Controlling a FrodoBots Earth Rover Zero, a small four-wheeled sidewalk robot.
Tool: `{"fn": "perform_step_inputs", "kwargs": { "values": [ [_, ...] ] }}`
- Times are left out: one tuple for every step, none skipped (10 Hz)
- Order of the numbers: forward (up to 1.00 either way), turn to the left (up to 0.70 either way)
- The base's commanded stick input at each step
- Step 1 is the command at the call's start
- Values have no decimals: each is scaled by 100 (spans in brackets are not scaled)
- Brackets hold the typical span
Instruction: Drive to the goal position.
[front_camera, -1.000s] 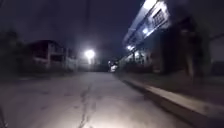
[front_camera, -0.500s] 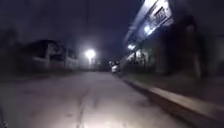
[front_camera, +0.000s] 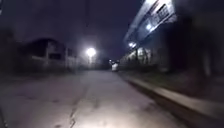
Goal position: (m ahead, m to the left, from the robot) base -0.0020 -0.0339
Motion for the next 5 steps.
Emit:
{"fn": "perform_step_inputs", "kwargs": {
  "values": [
    [70, 0],
    [70, 0],
    [70, 0],
    [70, 0],
    [70, 0]
  ]
}}
